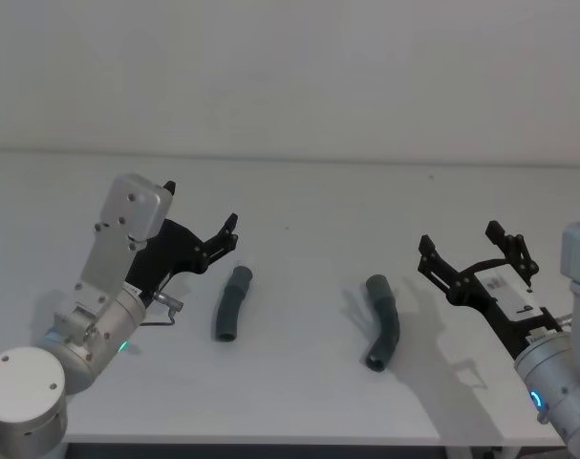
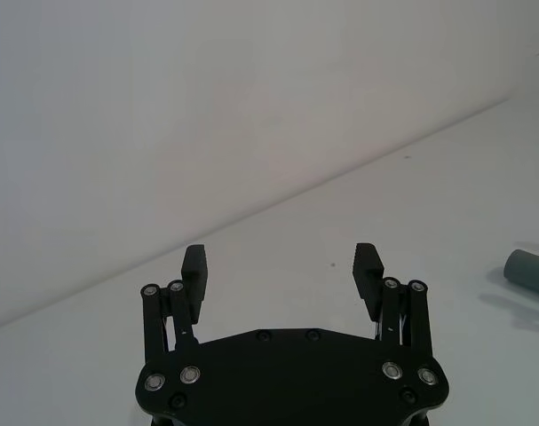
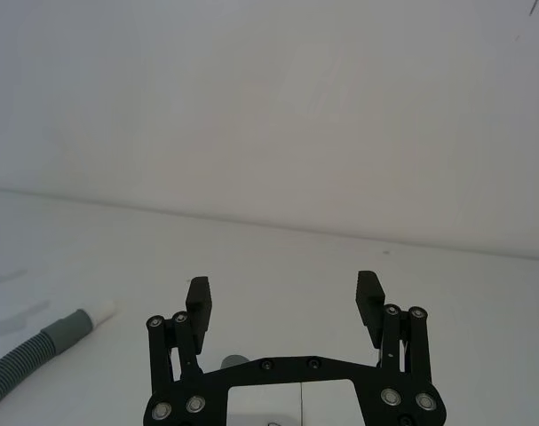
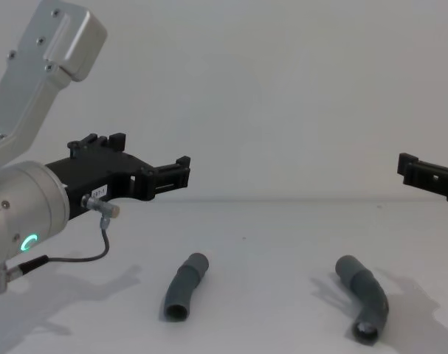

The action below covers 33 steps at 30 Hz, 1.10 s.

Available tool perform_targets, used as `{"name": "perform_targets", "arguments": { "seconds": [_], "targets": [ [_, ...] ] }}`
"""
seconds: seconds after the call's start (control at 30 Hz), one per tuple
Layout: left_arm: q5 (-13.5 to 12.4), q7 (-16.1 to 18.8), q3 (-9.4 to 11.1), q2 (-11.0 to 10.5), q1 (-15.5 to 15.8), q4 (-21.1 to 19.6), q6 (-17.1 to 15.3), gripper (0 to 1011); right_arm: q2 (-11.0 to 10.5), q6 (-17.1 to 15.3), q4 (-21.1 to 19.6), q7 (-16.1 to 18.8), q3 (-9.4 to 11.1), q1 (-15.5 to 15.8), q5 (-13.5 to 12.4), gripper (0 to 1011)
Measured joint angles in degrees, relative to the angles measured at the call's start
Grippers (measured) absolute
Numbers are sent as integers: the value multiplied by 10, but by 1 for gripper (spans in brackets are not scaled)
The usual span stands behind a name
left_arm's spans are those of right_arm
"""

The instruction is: Use both hands to pick up one end of the pipe from the table, align the ends, and insert them.

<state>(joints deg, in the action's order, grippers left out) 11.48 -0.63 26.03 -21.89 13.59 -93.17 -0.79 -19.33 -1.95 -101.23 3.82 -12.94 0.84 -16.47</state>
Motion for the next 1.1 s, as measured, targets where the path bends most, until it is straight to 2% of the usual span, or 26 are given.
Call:
{"name": "perform_targets", "arguments": {
  "seconds": [1.1],
  "targets": [
    [0,0,0,0,0,0,0,1001,0,0,0,0,0,0,0,1001]
  ]
}}
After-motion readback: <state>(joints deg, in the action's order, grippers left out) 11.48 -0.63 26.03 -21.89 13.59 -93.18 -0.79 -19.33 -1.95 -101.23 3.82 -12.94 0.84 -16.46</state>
